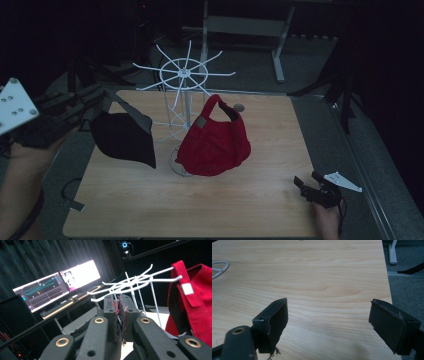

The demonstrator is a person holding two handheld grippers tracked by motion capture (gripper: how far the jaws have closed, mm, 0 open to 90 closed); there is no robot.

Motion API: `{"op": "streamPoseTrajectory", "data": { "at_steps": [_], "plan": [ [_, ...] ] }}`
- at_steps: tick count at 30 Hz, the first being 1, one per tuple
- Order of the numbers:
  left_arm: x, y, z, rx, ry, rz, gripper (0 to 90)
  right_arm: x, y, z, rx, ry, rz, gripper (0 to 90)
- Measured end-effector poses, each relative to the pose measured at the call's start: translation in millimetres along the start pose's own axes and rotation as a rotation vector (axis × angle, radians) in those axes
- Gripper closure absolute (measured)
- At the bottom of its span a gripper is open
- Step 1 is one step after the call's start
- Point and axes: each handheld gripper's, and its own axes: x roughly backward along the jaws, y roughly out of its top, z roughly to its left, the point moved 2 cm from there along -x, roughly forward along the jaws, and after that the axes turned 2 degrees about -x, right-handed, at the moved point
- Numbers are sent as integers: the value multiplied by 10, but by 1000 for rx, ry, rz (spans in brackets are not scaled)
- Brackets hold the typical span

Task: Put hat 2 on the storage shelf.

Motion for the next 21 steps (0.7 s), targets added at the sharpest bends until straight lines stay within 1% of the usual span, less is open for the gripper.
{"op": "streamPoseTrajectory", "data": {
  "at_steps": [4,6,7,10,12,14,15,17,21],
  "plan": [
    [-91,120,9,-6,-15,-22,859,2,0,-5,-2,0,-1,157],
    [-144,172,9,-19,-18,-23,858,2,0,-4,-1,0,0,157],
    [-172,198,10,-14,-26,-33,859,3,-1,-4,-2,0,-1,157],
    [-240,240,0,-23,-33,-31,858,3,-1,-6,-1,1,-3,157],
    [-275,248,-5,-26,-40,-26,858,3,-1,-6,-2,1,-2,157],
    [-315,248,-12,-17,-49,-27,858,4,-1,-5,-1,1,-1,157],
    [-336,246,-21,-26,-46,-20,858,3,-1,-5,-2,2,-1,157],
    [-376,238,-18,-19,-60,-17,858,4,-1,-6,-2,2,-2,157],
    [-451,222,0,-7,-62,-12,858,3,-1,-6,-2,3,-2,157]
  ]
}}
